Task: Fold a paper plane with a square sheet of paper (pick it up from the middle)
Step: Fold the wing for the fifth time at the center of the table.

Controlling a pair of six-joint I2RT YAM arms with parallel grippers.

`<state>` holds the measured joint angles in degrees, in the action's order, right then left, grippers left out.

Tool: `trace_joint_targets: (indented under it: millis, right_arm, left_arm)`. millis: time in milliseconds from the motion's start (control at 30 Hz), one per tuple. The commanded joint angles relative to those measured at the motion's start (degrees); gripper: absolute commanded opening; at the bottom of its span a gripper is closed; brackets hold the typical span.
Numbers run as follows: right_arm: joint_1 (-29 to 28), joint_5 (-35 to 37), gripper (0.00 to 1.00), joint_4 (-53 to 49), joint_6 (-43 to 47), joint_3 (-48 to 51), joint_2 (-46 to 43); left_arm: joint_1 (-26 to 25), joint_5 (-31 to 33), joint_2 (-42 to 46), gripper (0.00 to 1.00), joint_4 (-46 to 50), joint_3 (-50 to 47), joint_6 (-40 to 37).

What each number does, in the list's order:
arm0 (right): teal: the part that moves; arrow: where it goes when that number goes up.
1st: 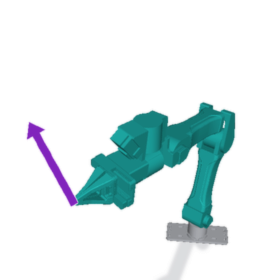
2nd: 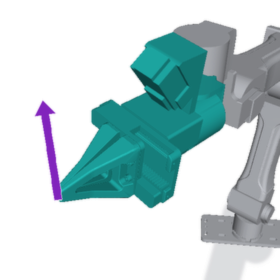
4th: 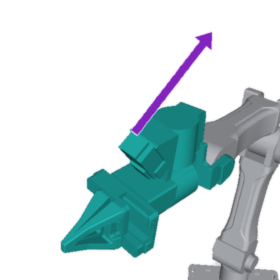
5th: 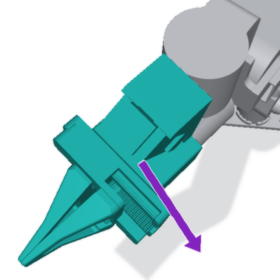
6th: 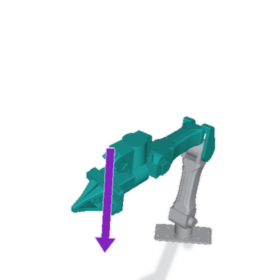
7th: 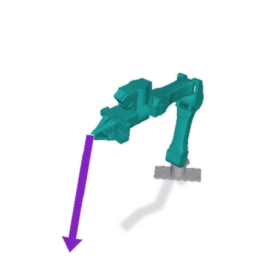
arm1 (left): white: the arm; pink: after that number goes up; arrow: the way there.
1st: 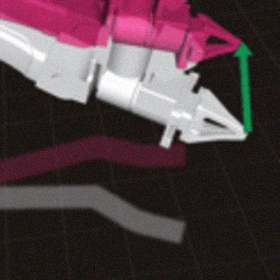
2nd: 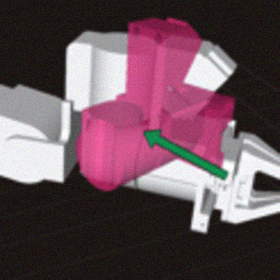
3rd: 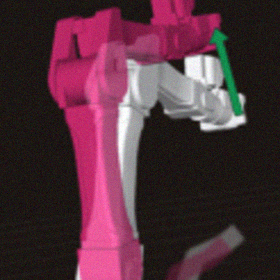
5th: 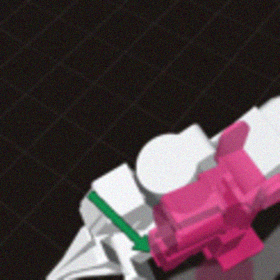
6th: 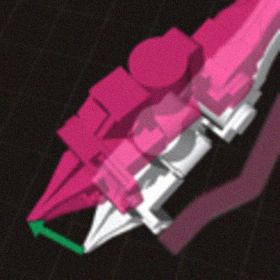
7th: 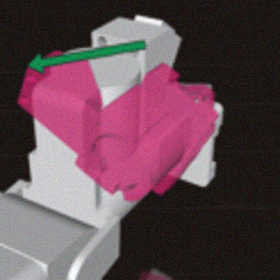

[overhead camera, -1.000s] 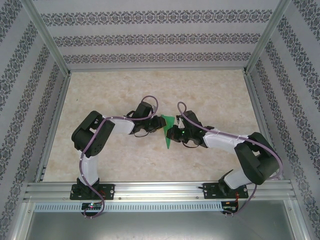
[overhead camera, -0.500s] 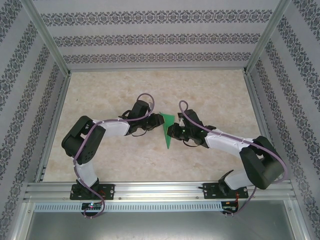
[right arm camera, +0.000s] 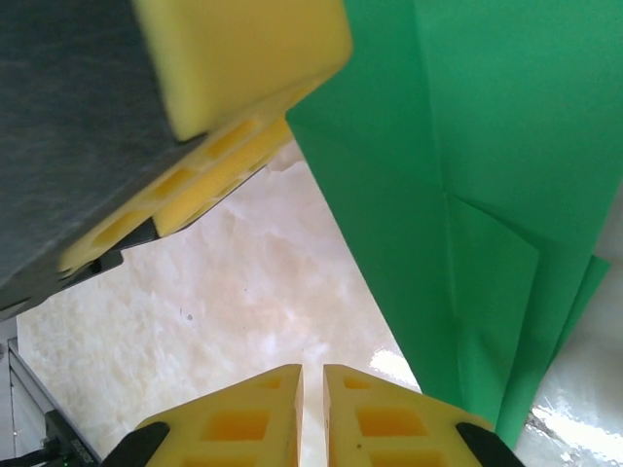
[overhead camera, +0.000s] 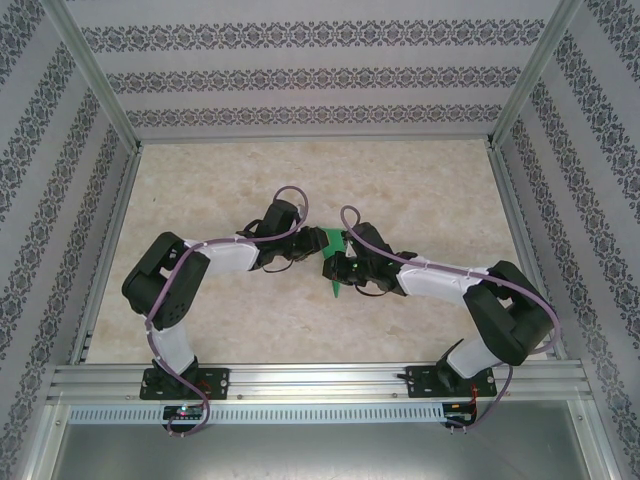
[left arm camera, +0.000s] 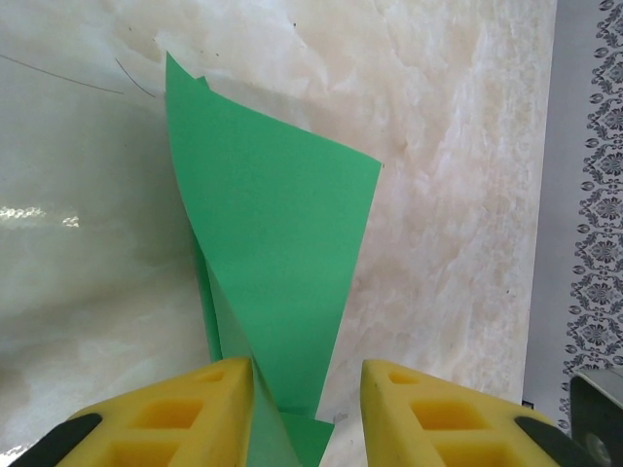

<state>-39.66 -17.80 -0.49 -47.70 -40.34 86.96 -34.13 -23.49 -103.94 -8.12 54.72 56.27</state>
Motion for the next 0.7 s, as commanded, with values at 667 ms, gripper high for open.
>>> trace_joint_targets:
  millis: [667]
  right_arm:
    - [3.99, -0.04, 0.15, 5.03, -0.83, 3.18, 3.33]
  left_arm:
    - [0.06, -9.65, -8.38, 0.38, -0.49, 7.92, -0.59]
